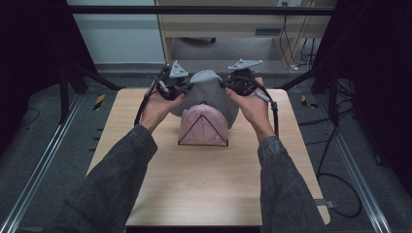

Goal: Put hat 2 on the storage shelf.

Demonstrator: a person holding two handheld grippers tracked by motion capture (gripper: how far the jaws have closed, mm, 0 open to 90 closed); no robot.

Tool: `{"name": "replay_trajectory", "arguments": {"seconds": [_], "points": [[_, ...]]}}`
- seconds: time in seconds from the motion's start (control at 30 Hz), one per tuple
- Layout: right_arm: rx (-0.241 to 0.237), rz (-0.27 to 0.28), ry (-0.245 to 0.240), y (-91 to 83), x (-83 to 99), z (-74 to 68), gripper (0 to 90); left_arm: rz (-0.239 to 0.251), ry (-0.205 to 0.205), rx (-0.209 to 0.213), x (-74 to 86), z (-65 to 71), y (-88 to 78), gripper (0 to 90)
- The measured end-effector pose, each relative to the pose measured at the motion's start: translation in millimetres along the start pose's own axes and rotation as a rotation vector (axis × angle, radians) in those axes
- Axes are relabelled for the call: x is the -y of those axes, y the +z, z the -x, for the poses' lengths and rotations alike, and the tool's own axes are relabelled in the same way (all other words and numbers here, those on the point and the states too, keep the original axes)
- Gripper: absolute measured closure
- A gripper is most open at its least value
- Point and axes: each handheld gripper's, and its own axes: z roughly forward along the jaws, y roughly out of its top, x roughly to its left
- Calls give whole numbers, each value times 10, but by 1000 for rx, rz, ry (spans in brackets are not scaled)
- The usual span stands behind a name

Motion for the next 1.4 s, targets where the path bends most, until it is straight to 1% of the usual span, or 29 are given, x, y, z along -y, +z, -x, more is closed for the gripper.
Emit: {"name": "replay_trajectory", "arguments": {"seconds": [0.07,0.1,0.2,0.33,0.43,0.53,0.6,0.63,0.7,0.8,0.83,0.9,0.93,1.0,1.07,1.13,1.23,1.27,1.33,1.37,1.4], "points": [[-4,-17,-1,29,44,-28,861,0,-8,1,45,10,7,896],[-5,-18,-7,45,64,-35,861,-7,-5,1,64,8,4,896],[-13,-23,0,69,108,-69,861,-8,-15,2,120,21,12,896],[-15,-32,-5,91,149,-107,860,-13,-28,6,196,43,23,896],[-13,-46,0,117,190,-138,859,-9,-69,5,253,70,60,896],[-9,-60,5,134,231,-164,857,-23,-69,-2,308,106,75,896],[-10,-70,7,147,260,-180,856,-37,-82,5,345,111,80,896],[-11,-76,3,160,273,-185,856,-45,-81,6,362,113,77,895],[-11,-90,7,183,291,-207,853,-46,-85,3,398,128,75,895],[-13,-96,5,207,303,-245,836,-53,-83,5,440,148,74,895],[-11,-99,0,213,308,-254,817,-47,-99,9,454,147,74,894],[-5,-101,6,217,322,-271,772,-47,-123,22,484,148,84,890],[-4,-101,7,215,331,-279,755,-48,-125,26,497,155,91,880],[0,-109,4,201,345,-297,708,-55,-114,23,519,170,101,873],[6,-97,6,171,351,-312,641,-58,-120,22,542,170,104,873],[24,-87,10,132,357,-327,567,-55,-133,22,566,166,103,870],[42,-75,13,65,373,-322,479,-58,-127,15,588,183,98,846],[50,-67,19,38,383,-320,460,-62,-125,16,590,188,95,832],[56,-58,29,-14,399,-309,413,-62,-121,0,595,199,75,806],[62,-52,32,-42,408,-306,403,-54,-129,-3,595,205,64,791],[68,-42,34,-71,418,-300,398,-53,-126,-9,594,209,50,773]]}}
